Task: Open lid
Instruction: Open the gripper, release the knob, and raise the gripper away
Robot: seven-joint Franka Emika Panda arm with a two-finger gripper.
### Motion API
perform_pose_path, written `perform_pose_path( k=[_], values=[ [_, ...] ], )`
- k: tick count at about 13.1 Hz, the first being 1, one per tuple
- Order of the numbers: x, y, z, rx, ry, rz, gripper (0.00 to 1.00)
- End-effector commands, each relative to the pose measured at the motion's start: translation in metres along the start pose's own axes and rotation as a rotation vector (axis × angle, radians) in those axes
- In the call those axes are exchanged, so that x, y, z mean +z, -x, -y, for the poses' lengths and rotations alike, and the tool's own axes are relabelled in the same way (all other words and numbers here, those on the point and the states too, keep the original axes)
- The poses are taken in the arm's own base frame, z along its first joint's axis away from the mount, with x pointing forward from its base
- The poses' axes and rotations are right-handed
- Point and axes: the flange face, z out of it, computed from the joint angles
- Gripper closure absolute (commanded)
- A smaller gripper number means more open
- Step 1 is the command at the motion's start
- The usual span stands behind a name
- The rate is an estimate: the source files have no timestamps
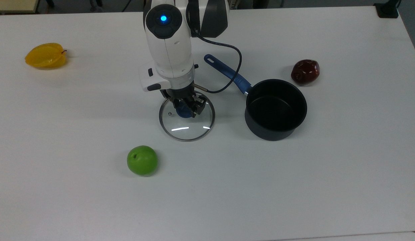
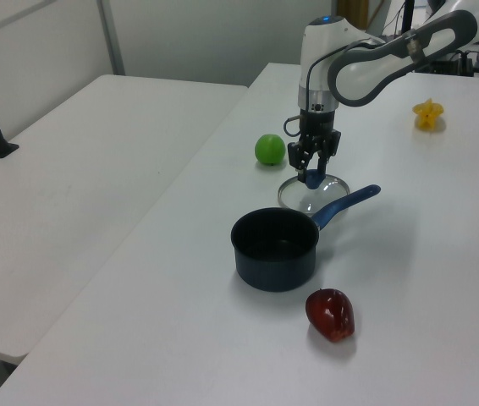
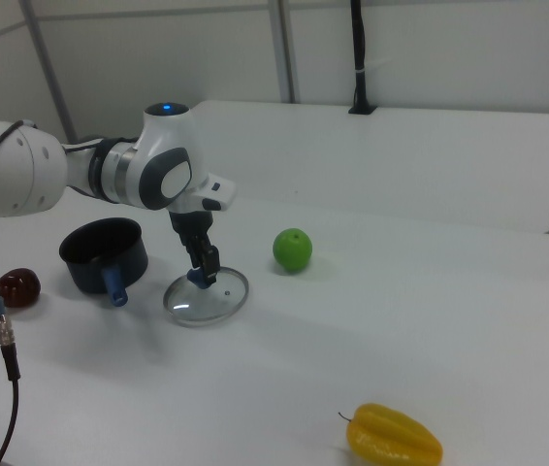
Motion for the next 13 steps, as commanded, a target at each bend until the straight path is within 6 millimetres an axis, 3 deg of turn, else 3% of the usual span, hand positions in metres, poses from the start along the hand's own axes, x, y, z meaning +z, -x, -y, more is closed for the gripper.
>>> perform_pose_path(
  k=[1,2,4,5,6,9,13],
  values=[
    [-0.002,0.004,-0.001,-0.011,-0.009,-0.019,0.38],
    [-0.004,0.004,-0.001,-0.010,-0.007,-0.016,0.27],
    [-0.023,0.006,-0.001,-0.008,-0.006,-0.015,0.15],
    [-0.042,0.010,-0.003,-0.006,0.006,0.002,0.04],
    [-0.065,0.013,-0.007,-0.012,0.017,0.015,0.00],
    [-0.120,0.023,-0.021,-0.077,0.019,0.009,0.00],
    [-0.195,0.034,-0.070,-0.241,0.032,0.004,0.00]
  ],
)
